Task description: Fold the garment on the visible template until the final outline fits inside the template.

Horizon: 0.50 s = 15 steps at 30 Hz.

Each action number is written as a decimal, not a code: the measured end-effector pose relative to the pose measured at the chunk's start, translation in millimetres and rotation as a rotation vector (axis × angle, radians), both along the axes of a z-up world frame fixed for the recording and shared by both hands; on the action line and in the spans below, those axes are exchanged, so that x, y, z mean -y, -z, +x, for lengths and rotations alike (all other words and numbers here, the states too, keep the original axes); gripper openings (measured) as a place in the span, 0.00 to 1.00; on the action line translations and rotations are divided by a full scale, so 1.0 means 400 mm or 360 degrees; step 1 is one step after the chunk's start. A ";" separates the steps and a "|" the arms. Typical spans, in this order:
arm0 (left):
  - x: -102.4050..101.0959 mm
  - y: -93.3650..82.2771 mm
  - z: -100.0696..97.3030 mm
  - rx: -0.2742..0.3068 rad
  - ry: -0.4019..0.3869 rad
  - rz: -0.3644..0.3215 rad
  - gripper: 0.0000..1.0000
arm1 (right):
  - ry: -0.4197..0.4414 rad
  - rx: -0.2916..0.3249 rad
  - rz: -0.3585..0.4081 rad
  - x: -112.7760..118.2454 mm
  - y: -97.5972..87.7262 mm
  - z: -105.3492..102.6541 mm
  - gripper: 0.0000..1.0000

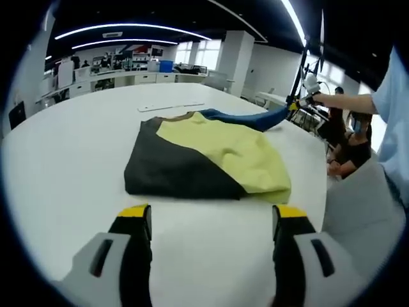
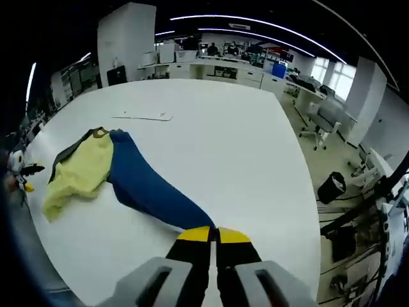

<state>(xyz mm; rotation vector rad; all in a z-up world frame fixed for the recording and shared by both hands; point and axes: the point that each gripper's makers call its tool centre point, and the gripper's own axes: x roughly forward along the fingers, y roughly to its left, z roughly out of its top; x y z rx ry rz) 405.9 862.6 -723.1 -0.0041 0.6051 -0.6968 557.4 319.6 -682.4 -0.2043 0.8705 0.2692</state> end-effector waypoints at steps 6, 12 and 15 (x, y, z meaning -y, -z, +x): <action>-0.011 0.019 -0.001 -0.0038 -0.0025 0.0006 0.74 | 0.0052 -0.0049 0.0027 0.024 0.036 0.090 0.00; -0.015 0.030 -0.004 -0.0070 -0.0045 0.0008 0.74 | 0.0062 -0.0064 0.0011 0.032 0.064 0.163 0.00; -0.017 0.036 -0.004 -0.0086 -0.0053 0.0010 0.74 | 0.0049 -0.0071 0.0001 0.032 0.073 0.184 0.00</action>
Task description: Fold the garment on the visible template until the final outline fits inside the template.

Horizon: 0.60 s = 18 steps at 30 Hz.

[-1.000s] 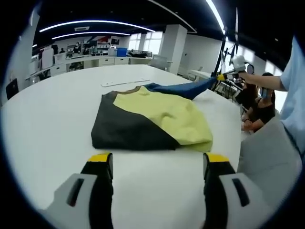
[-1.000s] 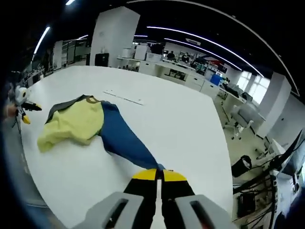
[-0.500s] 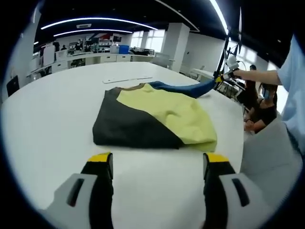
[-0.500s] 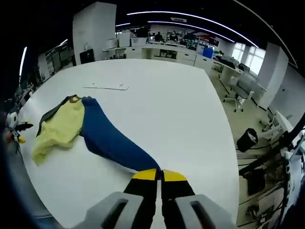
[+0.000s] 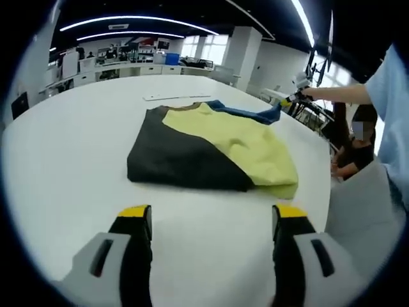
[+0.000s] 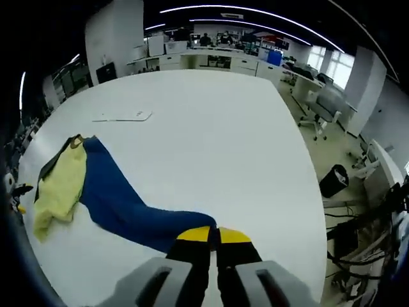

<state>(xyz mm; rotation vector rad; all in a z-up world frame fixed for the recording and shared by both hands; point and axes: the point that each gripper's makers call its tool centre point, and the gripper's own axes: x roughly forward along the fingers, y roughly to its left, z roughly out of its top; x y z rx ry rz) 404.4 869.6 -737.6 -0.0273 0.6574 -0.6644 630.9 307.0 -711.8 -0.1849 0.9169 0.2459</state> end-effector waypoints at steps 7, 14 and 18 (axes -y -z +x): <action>0.006 0.007 0.002 -0.0022 0.0000 -0.0001 0.73 | 0.0002 -0.0031 0.0014 0.011 0.034 0.028 0.00; 0.010 0.005 0.009 -0.0019 0.0000 -0.0005 0.74 | -0.0020 -0.0025 0.0028 0.009 0.039 0.025 0.05; 0.009 0.004 0.009 -0.0016 -0.0001 -0.0007 0.74 | 0.0015 0.0014 0.0067 0.008 0.035 0.016 0.20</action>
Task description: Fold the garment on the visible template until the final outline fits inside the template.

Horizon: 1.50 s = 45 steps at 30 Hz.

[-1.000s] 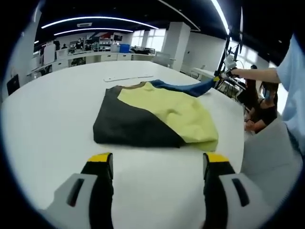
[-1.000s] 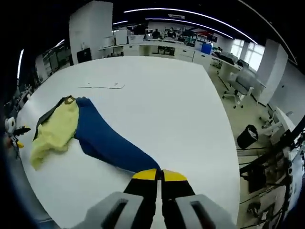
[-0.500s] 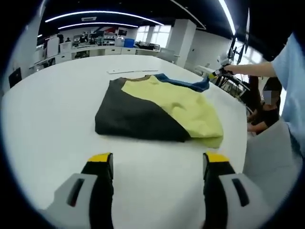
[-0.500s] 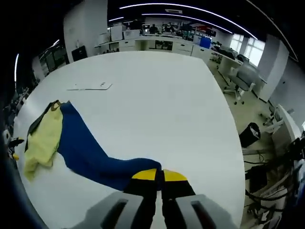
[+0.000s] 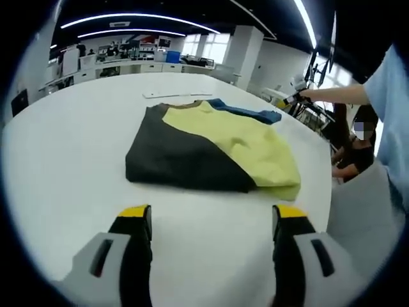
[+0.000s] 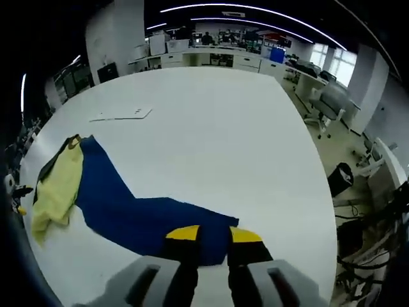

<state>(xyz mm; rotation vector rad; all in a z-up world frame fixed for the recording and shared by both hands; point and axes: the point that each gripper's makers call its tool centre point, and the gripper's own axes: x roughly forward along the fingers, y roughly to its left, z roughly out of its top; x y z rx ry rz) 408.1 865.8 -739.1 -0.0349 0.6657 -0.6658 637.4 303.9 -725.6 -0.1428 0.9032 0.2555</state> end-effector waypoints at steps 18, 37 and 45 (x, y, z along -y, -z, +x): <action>-0.008 0.011 -0.010 -0.0019 -0.0014 -0.0002 0.74 | 0.0170 -0.0068 0.0214 0.018 0.063 -0.048 0.28; -0.006 0.014 -0.018 -0.0013 -0.0025 -0.0017 0.74 | 0.0175 -0.0086 0.0311 0.006 0.069 -0.059 0.00; -0.010 0.010 -0.016 -0.0003 -0.0029 -0.0022 0.74 | 0.0224 -0.0062 0.0331 0.024 0.039 -0.082 0.00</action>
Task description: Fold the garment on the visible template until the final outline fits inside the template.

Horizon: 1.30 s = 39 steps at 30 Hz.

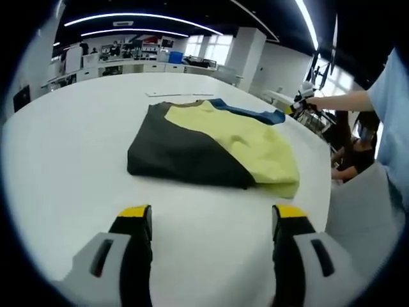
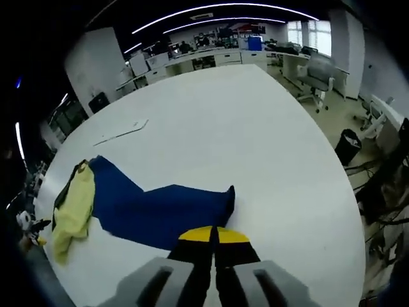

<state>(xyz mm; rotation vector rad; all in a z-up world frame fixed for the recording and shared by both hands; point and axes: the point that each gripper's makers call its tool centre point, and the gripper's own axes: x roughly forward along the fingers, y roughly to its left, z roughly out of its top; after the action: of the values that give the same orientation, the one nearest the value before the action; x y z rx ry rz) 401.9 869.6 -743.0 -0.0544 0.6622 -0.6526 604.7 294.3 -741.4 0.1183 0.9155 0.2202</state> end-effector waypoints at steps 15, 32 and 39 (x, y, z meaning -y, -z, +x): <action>0.016 -0.002 -0.003 0.0013 0.0018 -0.0023 0.74 | 0.0108 -0.0094 0.0036 0.059 0.033 -0.120 0.00; 0.009 0.005 -0.006 -0.0013 0.0003 -0.0011 0.74 | 0.0161 -0.0005 -0.0148 0.090 0.053 -0.063 0.00; 0.011 0.004 -0.006 -0.0019 -0.0005 -0.0011 0.74 | 0.0171 0.0008 -0.0173 0.107 0.049 -0.031 0.00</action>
<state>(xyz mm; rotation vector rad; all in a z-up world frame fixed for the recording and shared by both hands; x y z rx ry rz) 399.5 865.4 -744.8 -0.0656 0.6711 -0.6521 592.3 251.5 -761.1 0.0665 0.9113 0.0707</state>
